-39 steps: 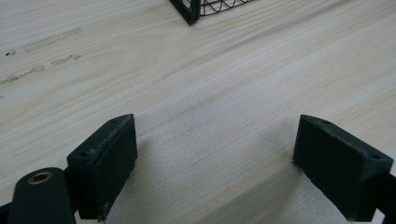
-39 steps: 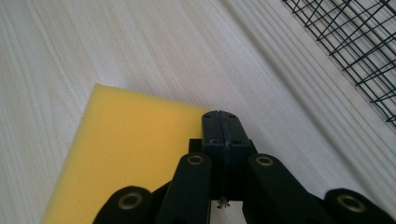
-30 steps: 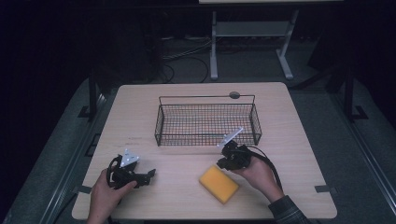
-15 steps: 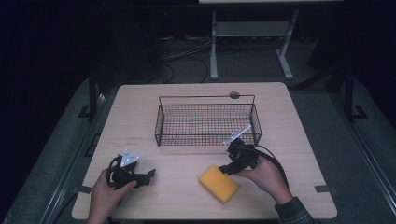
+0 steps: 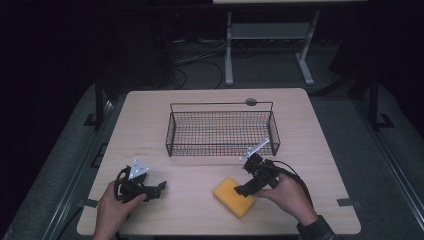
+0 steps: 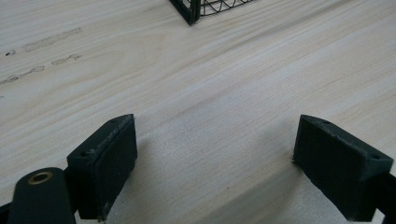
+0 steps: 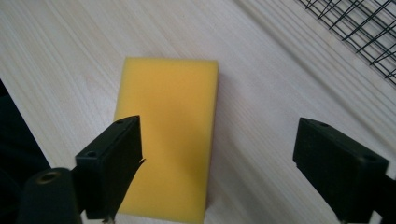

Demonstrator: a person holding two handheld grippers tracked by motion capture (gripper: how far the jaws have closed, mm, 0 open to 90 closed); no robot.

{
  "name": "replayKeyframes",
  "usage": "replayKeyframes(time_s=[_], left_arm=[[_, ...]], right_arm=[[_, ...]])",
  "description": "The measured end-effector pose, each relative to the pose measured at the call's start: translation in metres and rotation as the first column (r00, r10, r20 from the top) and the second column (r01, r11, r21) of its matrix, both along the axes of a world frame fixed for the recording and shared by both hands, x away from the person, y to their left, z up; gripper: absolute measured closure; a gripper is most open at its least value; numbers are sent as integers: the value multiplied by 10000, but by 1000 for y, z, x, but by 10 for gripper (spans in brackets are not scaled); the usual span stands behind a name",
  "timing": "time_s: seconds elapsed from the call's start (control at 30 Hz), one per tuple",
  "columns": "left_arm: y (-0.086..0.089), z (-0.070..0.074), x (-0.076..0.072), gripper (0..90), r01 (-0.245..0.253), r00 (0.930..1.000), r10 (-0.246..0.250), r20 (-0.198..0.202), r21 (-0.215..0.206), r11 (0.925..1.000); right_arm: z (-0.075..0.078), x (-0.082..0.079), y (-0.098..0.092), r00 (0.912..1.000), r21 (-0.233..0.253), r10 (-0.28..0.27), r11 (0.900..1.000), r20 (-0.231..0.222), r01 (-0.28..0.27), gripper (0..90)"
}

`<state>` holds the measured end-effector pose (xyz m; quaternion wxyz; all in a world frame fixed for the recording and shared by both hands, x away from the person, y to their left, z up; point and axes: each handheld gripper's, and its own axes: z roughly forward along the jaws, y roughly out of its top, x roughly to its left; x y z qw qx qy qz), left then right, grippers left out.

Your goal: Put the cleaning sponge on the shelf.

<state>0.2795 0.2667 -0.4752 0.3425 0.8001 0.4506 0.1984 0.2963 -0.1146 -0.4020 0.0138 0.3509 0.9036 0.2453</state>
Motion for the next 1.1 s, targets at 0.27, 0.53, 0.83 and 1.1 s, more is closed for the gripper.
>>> replayKeyframes(time_s=[0.27,0.53,0.83,1.1], left_arm=[[0,0,0,127,23,10000,-23,-15,33,10000],[0,0,0,126,25,10000,-25,-20,30,10000],[0,0,0,126,30,10000,-30,-24,33,10000],[0,0,0,126,27,10000,-27,-18,30,10000]], right_arm=[[-4,-9,10,9999,-477,-108,9988,-93,104,20],[-7,-14,19,9998,-542,96,9985,-200,-106,10],[-13,-18,31,9990,-644,358,9972,-285,-375,10],[-23,-19,41,9980,-937,545,9939,-321,-573,10]])
